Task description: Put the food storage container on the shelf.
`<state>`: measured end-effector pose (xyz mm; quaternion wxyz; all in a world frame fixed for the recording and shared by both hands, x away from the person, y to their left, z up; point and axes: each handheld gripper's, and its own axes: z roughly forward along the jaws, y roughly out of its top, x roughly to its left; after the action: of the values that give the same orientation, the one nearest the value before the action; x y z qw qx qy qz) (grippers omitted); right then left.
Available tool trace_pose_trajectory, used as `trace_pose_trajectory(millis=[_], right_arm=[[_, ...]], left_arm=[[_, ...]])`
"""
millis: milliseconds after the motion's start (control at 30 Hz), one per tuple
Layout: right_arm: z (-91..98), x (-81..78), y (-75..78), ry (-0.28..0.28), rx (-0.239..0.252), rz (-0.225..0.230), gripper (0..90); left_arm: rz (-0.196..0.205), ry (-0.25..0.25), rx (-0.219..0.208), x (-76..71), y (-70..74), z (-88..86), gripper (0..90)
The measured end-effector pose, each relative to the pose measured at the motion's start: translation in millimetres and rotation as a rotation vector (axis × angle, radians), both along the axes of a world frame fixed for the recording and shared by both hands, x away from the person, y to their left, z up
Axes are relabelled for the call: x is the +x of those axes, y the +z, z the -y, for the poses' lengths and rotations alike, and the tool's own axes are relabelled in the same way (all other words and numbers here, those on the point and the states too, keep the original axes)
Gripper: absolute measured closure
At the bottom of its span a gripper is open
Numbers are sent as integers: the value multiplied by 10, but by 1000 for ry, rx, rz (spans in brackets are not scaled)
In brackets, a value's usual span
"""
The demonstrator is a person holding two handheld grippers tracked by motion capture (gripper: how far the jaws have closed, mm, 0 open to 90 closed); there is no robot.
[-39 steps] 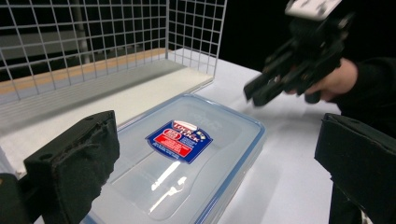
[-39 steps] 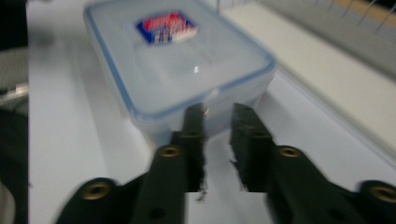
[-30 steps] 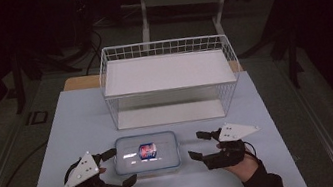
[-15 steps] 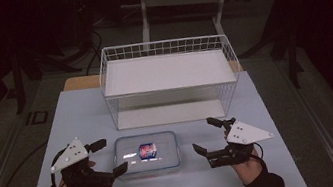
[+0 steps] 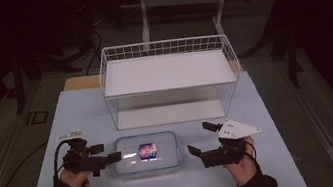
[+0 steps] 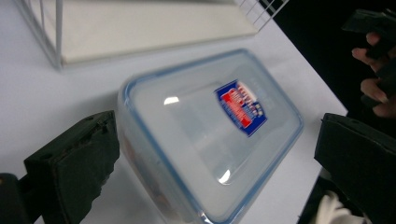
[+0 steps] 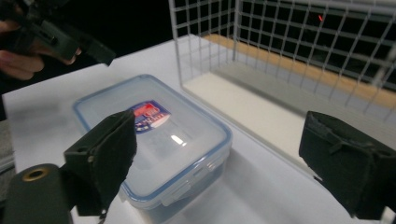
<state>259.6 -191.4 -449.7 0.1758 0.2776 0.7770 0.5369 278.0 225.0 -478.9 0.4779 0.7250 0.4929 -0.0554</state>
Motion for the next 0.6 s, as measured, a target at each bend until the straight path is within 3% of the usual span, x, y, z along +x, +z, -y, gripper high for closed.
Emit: trace_pose_trajectory(millis=[33,67,100,167,233,367,467,600], right_arm=[[0,0,0,0,0,0,109],[-19,9,-9,-4,5,-17,107],[-47,32,-33,-2,15,-55,107],[-65,38,-49,7,14,-73,107],[-83,45,-66,12,9,-86,107],[-103,71,-102,31,21,-129,105],[-116,88,-122,25,11,-138,105],[-142,141,-185,29,-4,-198,125]], left_arm=[[0,0,0,0,0,0,2],[-70,15,-6,75,-85,-13,2],[-89,14,3,99,-113,-15,42],[-131,19,6,146,-172,-28,52],[-180,21,-33,187,-244,-60,58],[-253,27,-54,237,-382,-93,125],[-278,27,-44,243,-460,-69,148],[-292,-2,-116,244,-489,-61,328]])
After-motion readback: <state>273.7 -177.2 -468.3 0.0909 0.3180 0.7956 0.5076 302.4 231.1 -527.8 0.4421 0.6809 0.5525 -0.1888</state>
